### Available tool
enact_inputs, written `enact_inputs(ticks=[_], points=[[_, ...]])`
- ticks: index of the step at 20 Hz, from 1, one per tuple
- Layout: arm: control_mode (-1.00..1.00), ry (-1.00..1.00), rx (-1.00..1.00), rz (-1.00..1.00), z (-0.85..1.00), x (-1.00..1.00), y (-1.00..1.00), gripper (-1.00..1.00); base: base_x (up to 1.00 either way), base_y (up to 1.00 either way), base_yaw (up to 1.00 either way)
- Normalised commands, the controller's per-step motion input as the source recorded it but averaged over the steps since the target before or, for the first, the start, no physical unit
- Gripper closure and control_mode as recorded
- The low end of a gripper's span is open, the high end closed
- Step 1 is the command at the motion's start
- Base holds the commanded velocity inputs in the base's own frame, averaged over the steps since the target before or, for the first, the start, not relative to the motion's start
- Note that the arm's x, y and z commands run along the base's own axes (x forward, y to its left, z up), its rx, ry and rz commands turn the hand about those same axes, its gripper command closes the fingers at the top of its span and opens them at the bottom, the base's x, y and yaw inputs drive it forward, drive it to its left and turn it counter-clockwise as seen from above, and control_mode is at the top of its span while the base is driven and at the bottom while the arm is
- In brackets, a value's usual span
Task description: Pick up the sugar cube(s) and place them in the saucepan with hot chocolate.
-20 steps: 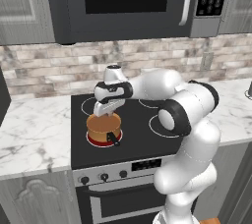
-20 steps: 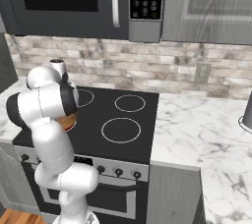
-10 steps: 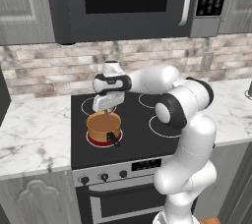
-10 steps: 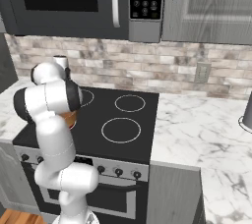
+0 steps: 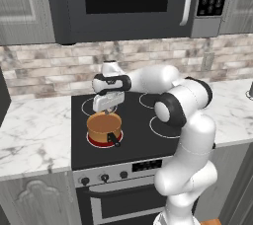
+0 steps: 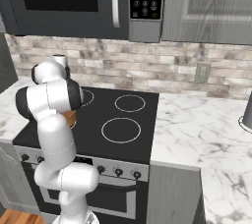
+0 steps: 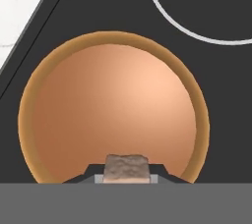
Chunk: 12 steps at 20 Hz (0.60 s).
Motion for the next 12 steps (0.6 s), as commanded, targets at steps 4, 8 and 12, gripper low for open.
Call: enact_inputs(ticks=[4,8,12], points=[[-1.00,-0.02,-0.02,0.00,0.00,0.00,0.00,1.00,0.00,0.00,0.00],[-1.00,-0.05,-0.05,0.00,0.00,0.00,0.00,1.00,0.00,0.00,0.00],[-1.00,-0.06,-0.06,-0.01,0.00,0.03,0.04,1.00,0.00,0.00,0.00]])
